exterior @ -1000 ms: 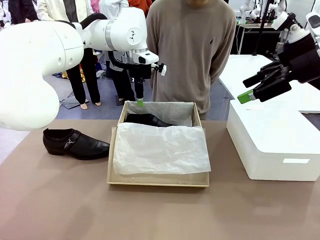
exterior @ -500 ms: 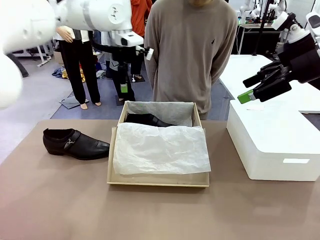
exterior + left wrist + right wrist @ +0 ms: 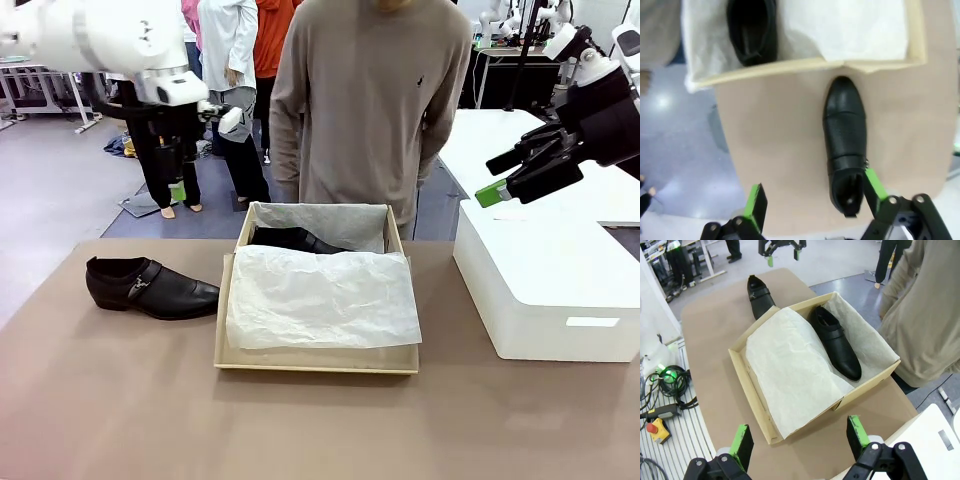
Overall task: Pack the shoes into the box.
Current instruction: Place the other shoe of the Shoes into the Shoes Box.
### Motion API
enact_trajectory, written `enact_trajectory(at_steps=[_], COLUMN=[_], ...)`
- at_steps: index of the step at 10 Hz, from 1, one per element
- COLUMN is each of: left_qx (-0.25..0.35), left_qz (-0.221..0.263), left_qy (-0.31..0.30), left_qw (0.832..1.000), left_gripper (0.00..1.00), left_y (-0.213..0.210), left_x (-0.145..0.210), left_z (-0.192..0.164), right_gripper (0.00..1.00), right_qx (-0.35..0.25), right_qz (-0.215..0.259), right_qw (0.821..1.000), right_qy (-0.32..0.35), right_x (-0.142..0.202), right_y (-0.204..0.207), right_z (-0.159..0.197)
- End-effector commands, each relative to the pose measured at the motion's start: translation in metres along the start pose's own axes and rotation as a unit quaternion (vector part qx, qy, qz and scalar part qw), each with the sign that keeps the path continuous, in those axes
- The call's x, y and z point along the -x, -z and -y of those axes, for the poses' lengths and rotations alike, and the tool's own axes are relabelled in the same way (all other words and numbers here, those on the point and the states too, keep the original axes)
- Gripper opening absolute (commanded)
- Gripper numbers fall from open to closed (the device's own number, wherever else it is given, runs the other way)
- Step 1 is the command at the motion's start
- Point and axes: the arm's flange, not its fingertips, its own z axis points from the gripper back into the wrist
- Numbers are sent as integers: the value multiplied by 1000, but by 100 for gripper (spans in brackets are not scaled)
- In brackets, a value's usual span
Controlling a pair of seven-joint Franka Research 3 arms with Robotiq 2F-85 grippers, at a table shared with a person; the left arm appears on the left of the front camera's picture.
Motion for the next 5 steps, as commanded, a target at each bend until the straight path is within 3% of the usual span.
enact_trajectory(at_steps=[1, 4, 5], left_qx=[-8, 5, -4], left_qz=[36, 29, 31], left_qy=[25, 1, 17], left_qw=[999, 1000, 999], left_gripper=[100, 100, 100], left_y=[10, 17, 11], left_x=[23, 50, 36], left_z=[22, 18, 13], right_gripper=[100, 100, 100], right_qx=[-8, -8, -8], right_qz=[12, 12, 12], right_qw=[1000, 1000, 1000], right_qy=[-10, -10, -10], right_x=[-1, -1, -1], right_y=[2, 2, 2], right_z=[3, 3, 3])
